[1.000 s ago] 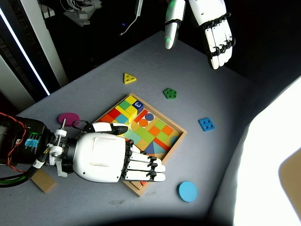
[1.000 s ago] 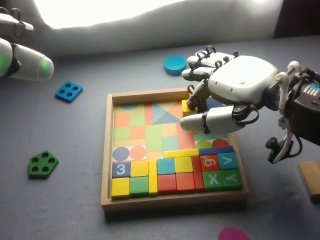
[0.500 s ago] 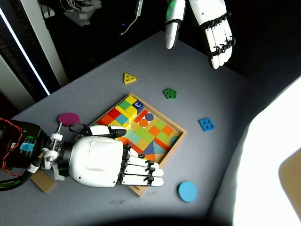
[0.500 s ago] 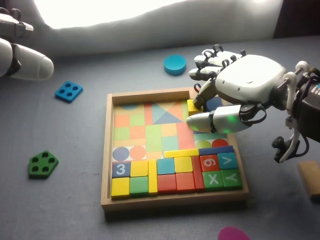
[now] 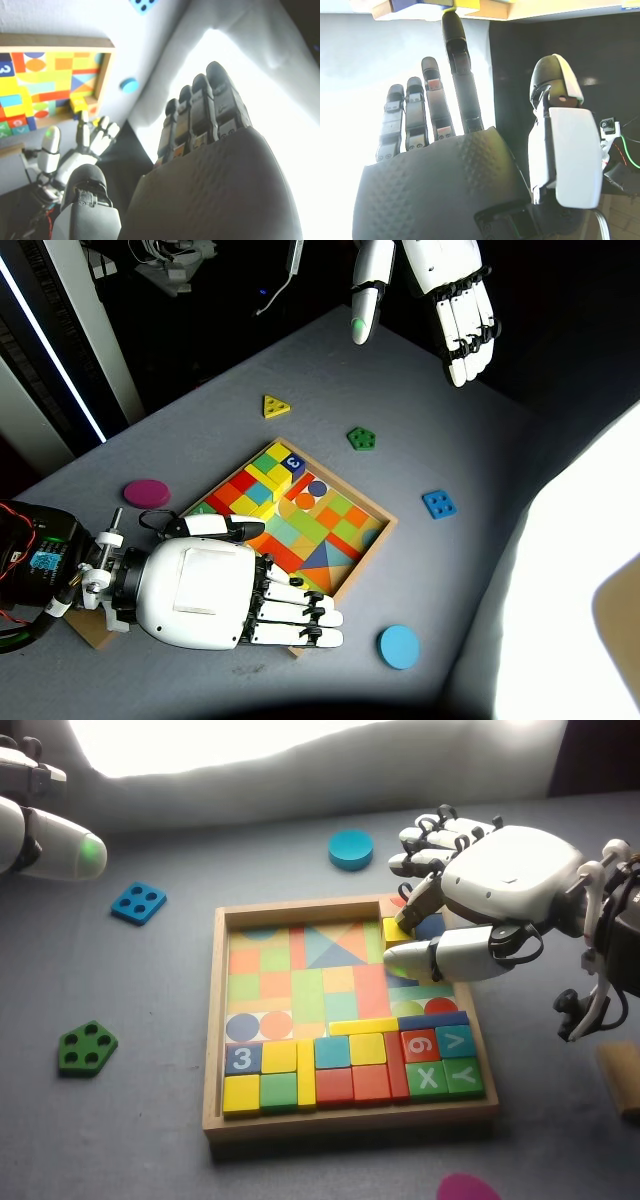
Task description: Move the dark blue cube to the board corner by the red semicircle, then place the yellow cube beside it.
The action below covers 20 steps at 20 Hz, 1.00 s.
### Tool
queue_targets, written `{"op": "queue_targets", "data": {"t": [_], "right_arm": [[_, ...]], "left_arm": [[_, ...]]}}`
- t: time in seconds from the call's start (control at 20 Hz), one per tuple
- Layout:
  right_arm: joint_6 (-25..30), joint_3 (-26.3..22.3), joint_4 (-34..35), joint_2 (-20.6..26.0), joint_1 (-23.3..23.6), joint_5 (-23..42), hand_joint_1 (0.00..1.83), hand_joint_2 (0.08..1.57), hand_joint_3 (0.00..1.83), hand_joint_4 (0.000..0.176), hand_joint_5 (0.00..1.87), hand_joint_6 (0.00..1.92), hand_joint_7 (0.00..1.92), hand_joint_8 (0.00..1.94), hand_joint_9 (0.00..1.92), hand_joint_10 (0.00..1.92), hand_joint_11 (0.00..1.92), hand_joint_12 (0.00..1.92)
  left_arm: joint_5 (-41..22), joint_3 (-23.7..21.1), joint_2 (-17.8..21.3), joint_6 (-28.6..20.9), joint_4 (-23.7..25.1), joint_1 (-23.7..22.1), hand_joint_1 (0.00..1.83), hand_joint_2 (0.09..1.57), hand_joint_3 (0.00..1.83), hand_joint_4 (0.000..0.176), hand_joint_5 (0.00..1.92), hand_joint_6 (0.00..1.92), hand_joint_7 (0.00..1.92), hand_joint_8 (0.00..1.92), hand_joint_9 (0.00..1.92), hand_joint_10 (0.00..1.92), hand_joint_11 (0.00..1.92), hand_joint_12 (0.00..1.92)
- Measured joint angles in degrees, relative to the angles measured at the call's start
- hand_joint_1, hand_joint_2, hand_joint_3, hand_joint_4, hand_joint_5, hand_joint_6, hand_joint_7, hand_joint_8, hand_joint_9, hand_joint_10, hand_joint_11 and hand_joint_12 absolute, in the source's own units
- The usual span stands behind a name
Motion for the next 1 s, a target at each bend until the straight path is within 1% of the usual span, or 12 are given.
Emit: {"op": "queue_targets", "data": {"t": [0.2,0.3,0.45,0.5,0.65,0.7,0.8,0.9,1.0], "right_arm": [[-0.2,0.2,-0.1,0.1,0.2,-0.1,0.00,1.15,0.00,0.000,0.86,0.00,0.24,0.00,0.03,0.01,0.00,0.00],[-0.7,0.3,0.0,0.1,0.7,-0.5,0.00,1.15,0.00,0.000,0.87,0.01,0.24,0.00,0.04,0.01,0.00,0.00],[-1.0,0.8,0.4,0.5,1.9,-1.1,0.00,1.15,0.00,0.002,0.87,0.01,0.24,0.01,0.05,0.01,0.00,0.00],[-1.0,0.8,0.4,0.7,2.3,-0.9,0.00,1.15,0.00,0.000,0.87,0.01,0.24,0.00,0.05,0.01,0.00,0.00],[-0.6,0.8,0.5,0.9,3.4,0.3,0.00,1.15,0.00,0.000,0.87,0.01,0.24,0.01,0.03,0.01,0.00,0.00],[-0.4,0.8,0.4,0.9,3.7,0.4,0.00,1.15,0.00,0.000,0.87,0.01,0.23,0.00,0.03,0.01,0.00,0.00],[-0.2,0.8,0.4,1.1,4.1,0.4,0.00,1.15,0.00,0.000,0.87,0.01,0.22,0.00,0.02,0.00,0.00,0.00],[1.2,0.7,0.3,1.9,4.9,0.0,0.00,1.15,0.00,0.003,0.86,0.00,0.22,0.00,0.02,0.00,0.00,0.00],[1.4,-0.6,0.5,4.0,6.3,-0.2,0.00,1.15,0.00,0.000,0.85,0.00,0.21,0.00,0.02,0.00,0.00,0.00]], "left_arm": [[0.0,0.0,0.0,0.0,0.0,0.0,0.00,1.07,0.00,0.000,0.06,0.01,0.11,0.00,0.09,0.00,0.00,0.36],[0.0,0.0,0.0,0.0,0.0,0.0,0.00,1.06,0.00,0.000,0.04,0.00,0.09,0.00,0.08,0.00,0.00,0.34],[0.0,0.0,0.0,0.0,0.0,0.0,0.00,1.06,0.00,0.000,0.05,0.00,0.09,0.00,0.08,0.00,0.00,0.37],[0.0,0.0,0.0,0.0,0.0,0.0,0.00,1.06,0.00,0.000,0.04,0.00,0.09,0.00,0.08,0.00,0.00,0.37],[0.0,0.0,0.0,0.0,0.0,0.0,0.00,1.07,0.00,0.000,0.03,0.00,0.08,0.00,0.07,0.00,0.00,0.29],[0.0,0.0,0.0,0.0,0.0,0.0,0.00,1.06,0.00,0.000,0.05,0.00,0.09,0.00,0.08,0.00,0.00,0.33],[0.0,0.0,0.0,0.0,0.1,0.0,0.00,1.05,0.00,0.000,0.05,0.00,0.09,0.00,0.08,0.00,0.00,0.33],[0.0,0.0,0.0,0.0,0.0,0.0,0.00,1.05,0.00,0.000,0.05,0.00,0.09,0.00,0.08,0.00,0.00,0.34],[0.0,0.0,0.0,0.0,0.1,0.0,0.00,1.05,0.00,0.000,0.06,0.00,0.10,0.00,0.09,0.00,0.00,0.36]]}}
